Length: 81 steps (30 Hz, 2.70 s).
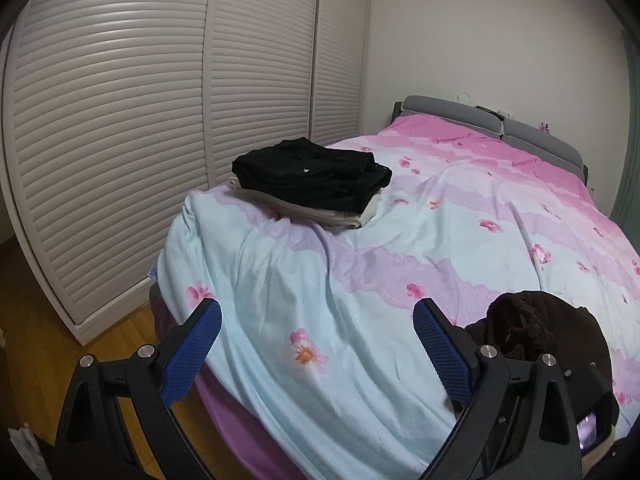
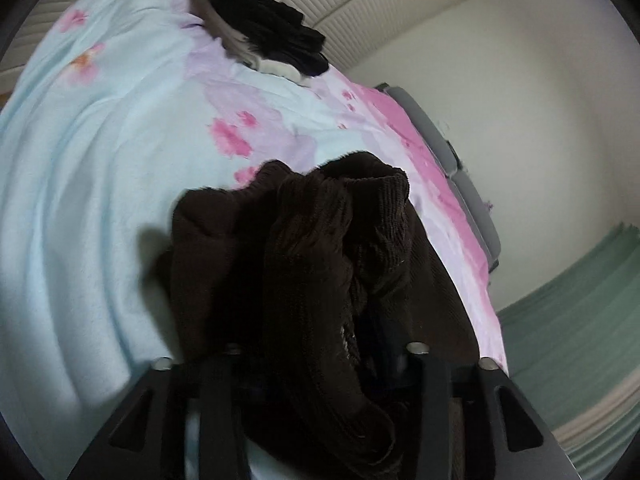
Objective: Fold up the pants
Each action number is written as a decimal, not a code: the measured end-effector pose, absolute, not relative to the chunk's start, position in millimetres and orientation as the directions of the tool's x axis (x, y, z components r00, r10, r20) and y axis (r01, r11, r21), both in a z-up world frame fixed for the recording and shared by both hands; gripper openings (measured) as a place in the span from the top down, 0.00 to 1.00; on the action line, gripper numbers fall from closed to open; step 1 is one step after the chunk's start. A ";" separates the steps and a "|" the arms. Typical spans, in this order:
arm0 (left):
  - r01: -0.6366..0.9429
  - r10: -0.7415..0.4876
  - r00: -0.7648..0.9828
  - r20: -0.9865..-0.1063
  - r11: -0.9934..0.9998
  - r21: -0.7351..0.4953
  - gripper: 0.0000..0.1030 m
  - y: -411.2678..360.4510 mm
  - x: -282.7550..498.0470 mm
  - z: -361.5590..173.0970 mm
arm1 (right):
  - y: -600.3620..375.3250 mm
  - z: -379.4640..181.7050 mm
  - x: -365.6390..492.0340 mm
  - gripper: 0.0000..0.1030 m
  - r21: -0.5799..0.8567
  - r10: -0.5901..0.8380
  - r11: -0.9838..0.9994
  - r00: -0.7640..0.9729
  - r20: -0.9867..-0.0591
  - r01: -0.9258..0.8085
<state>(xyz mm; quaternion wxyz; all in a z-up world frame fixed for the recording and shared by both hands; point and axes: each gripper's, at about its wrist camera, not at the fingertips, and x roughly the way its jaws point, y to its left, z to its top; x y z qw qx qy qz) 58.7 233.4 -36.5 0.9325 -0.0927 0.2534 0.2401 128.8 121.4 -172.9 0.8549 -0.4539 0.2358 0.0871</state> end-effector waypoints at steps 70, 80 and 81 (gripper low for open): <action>-0.096 0.027 0.872 -0.488 0.989 -0.116 0.02 60.6 138.2 -25.5 | -115.6 -63.1 155.5 0.59 -0.110 0.357 0.854 0.726 -0.588 -0.509; -0.143 0.034 0.807 -0.590 0.980 -0.139 0.02 19.7 165.7 -71.0 | -157.3 -61.3 346.6 0.59 0.124 0.499 0.652 0.301 -0.812 -0.748; -0.161 0.044 0.796 -0.604 0.977 -0.140 0.02 21.2 166.6 -78.2 | -154.4 -68.7 363.5 0.59 0.142 0.497 0.625 0.251 -0.831 -0.768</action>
